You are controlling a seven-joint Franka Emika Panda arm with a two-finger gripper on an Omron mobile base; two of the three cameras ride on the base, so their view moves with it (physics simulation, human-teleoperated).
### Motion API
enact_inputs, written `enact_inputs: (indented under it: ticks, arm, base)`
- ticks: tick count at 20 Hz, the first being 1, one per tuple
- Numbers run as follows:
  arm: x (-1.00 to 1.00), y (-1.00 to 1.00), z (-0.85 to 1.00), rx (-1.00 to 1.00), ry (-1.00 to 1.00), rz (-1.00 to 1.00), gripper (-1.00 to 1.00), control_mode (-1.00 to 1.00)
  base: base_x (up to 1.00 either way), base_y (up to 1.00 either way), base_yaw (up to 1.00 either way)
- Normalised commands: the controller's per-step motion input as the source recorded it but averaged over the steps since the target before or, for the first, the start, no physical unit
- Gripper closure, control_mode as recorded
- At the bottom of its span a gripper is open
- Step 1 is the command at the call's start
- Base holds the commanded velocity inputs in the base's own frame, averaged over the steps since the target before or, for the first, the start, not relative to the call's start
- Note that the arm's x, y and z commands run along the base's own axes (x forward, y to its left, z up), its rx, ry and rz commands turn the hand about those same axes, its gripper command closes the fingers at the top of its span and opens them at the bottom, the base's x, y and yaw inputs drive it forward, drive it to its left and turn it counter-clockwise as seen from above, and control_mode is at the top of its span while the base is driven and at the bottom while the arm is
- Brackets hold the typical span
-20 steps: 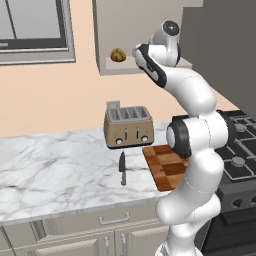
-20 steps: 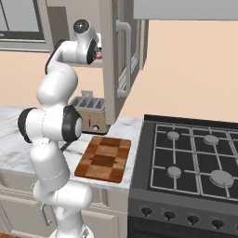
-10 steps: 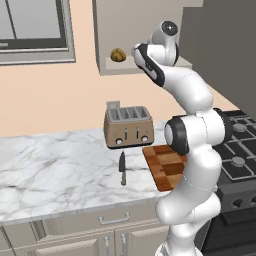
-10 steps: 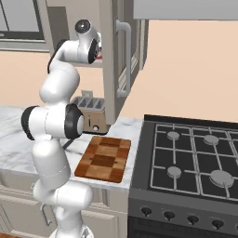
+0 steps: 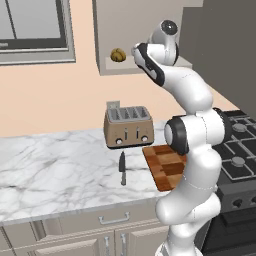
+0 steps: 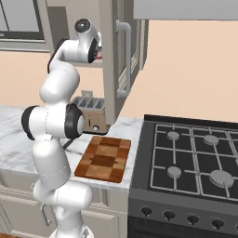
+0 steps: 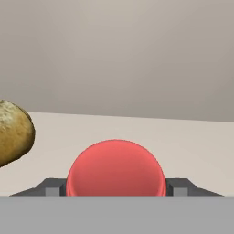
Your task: Pick the bread, place it on the cutting board, pick the jam, place it on the counter, and close the cabinet.
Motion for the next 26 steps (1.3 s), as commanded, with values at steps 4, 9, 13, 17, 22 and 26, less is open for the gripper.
enact_inputs:
  ticks: [4, 9, 13, 17, 22, 26]
  arm:
    - [0.00, 0.00, 0.00, 0.00, 0.00, 0.00, 1.00, -1.00]
    - [-0.22, 0.00, 0.00, 0.00, 0.00, 0.00, 1.00, -1.00]
    - [-0.40, 0.00, 0.00, 0.00, 0.00, 0.00, 1.00, -1.00]
    - [-0.47, 0.00, 0.00, 0.00, 0.00, 0.00, 1.00, -1.00]
    - [-0.67, 0.00, 0.00, 0.00, 0.00, 0.00, 1.00, -1.00]
    - [-0.63, 0.00, 0.00, 0.00, 0.00, 0.00, 1.00, -1.00]
  base:
    - [0.00, 0.00, 0.00]
    - [0.00, 0.00, 0.00]
    - [0.00, 0.00, 0.00]
    - [0.00, 0.00, 0.00]
    - [0.00, 0.00, 0.00]
    - [0.00, 0.00, 0.00]
